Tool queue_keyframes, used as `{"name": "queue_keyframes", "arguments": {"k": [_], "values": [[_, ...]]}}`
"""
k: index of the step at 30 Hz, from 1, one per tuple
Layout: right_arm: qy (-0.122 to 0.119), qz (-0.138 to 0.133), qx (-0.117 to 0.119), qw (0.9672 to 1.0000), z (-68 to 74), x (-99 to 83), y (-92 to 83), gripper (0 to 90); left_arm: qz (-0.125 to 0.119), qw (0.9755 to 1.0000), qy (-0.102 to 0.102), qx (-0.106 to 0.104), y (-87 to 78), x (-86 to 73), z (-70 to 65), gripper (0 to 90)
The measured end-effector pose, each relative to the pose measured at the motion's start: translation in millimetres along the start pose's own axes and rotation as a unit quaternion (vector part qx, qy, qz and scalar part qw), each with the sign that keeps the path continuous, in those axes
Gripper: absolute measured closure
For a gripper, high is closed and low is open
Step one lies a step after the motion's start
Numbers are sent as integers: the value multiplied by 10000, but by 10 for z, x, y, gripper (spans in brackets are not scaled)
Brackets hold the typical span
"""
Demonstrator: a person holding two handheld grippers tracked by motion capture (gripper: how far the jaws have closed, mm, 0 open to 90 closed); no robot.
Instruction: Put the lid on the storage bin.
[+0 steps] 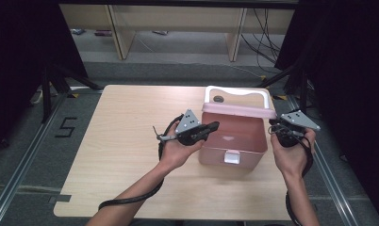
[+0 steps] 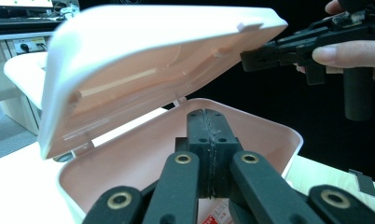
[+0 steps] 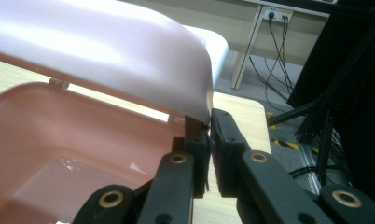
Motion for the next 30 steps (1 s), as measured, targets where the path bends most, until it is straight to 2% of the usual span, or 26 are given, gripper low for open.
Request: {"name": "queue_keyframes", "arguments": {"k": [2, 3, 4, 6, 7, 8, 9, 10, 12, 13, 14, 15, 16, 18, 20, 22, 24, 25, 26, 29, 30], "values": [[-52, -36, -6, 10000, -8, -6, -3, 861, -32, 10000, -13, 3, -6, 9, 6, 897], [119, 76, 23, 9999, 20, -27, -23, 859, -51, 10000, -29, 10, -7, 14, 6, 897], [-90, -28, -23, 10000, -17, -22, -6, 858, -58, 10000, -21, 15, -10, 18, 9, 897], [32, 36, 1, 10000, 4, -45, -22, 855, -60, 10000, -14, 28, -15, 22, 16, 897], [-92, -12, 3, 10000, -14, -48, -16, 851, -64, 10000, -19, 31, -16, 24, 19, 897], [37, 83, 32, 10000, 9, -71, -31, 847, -67, 10000, -18, 33, -16, 26, 22, 897], [19, 59, 85, 9999, 12, -74, -31, 844, -75, 10000, -22, 38, -17, 29, 24, 897], [109, 99, 58, 9999, 24, -89, -41, 842, -78, 10000, -26, 44, -19, 31, 25, 897], [-69, 40, 61, 9999, 2, -103, -28, 837, -71, 10000, -1, 49, -26, 36, 30, 897], [115, 115, 51, 9999, 29, -122, -36, 835, -70, 10000, 5, 49, -29, 37, 31, 898], [-58, 59, 72, 9999, 6, -119, -32, 832, -65, 10000, 12, 55, -34, 37, 33, 897], [-34, 75, 74, 9999, 9, -128, -33, 830, -64, 10000, 8, 60, -37, 36, 35, 897], [121, 99, 65, 9999, 31, -138, -39, 829, -67, 10000, 7, 67, -41, 37, 38, 897], [98, 153, 89, 9998, 30, -150, -45, 827, -73, 9999, -2, 71, -43, 37, 41, 897], [-21, 92, 102, 9999, 17, -145, -38, 821, -72, 9999, -3, 70, -43, 35, 40, 897], [-5, 55, 101, 9999, 25, -141, -39, 810, -52, 10000, -4, 69, -42, 26, 38, 897], [-6, 133, 126, 9998, 35, -158, -41, 803, -43, 10000, -4, 74, -41, 18, 37, 897], [107, 131, 102, 9998, 47, -158, -52, 796, -48, 10000, -11, 74, -42, 18, 35, 897], [36, 101, 131, 9999, 40, -154, -55, 788, -56, 10000, -18, 75, -42, 18, 35, 898], [110, 166, 147, 9997, 44, -181, -82, 749, -53, 10000, -15, 75, -45, 17, 34, 897], [-4, 116, 149, 9998, 24, -188, -77, 743, -53, 10000, -10, 74, -46, 18, 34, 897]]}}
Point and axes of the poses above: each handheld gripper's, and its own axes: y roughly forward along the jaws, x roughly out of its top, z roughly to its left, the point moved 9 cm from there along y, roughly forward along the jaws, and after that the axes turned 10 degrees about -x, right-handed, at the moved point
